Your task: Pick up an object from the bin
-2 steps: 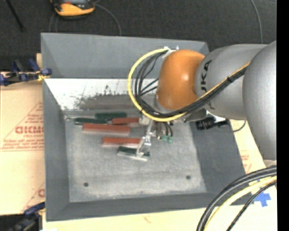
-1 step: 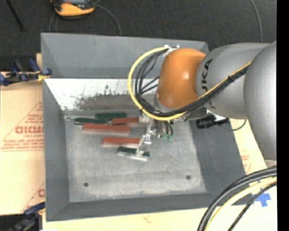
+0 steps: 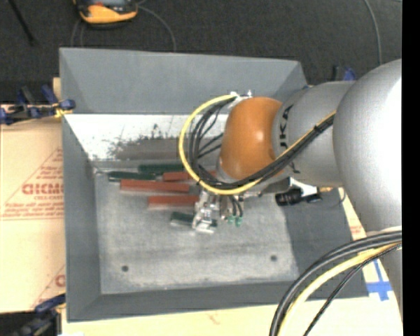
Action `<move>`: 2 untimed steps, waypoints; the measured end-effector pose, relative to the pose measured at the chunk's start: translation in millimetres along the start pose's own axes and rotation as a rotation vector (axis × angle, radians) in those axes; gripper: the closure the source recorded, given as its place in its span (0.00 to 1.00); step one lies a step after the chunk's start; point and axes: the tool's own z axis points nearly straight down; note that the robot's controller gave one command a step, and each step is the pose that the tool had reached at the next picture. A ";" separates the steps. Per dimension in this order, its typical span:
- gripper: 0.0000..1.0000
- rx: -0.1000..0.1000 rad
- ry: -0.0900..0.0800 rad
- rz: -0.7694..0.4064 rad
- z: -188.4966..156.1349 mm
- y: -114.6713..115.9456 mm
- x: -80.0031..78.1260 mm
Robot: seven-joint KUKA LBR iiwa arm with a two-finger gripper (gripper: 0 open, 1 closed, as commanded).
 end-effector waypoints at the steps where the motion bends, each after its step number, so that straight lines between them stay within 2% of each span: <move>1: 1.00 0.000 0.000 0.000 0.1 0.0 0.0; 2: 1.00 0.000 -0.001 0.000 -0.3 0.2 -0.3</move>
Offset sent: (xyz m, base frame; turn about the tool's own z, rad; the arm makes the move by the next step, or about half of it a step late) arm -0.0452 0.0198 0.0326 -0.1811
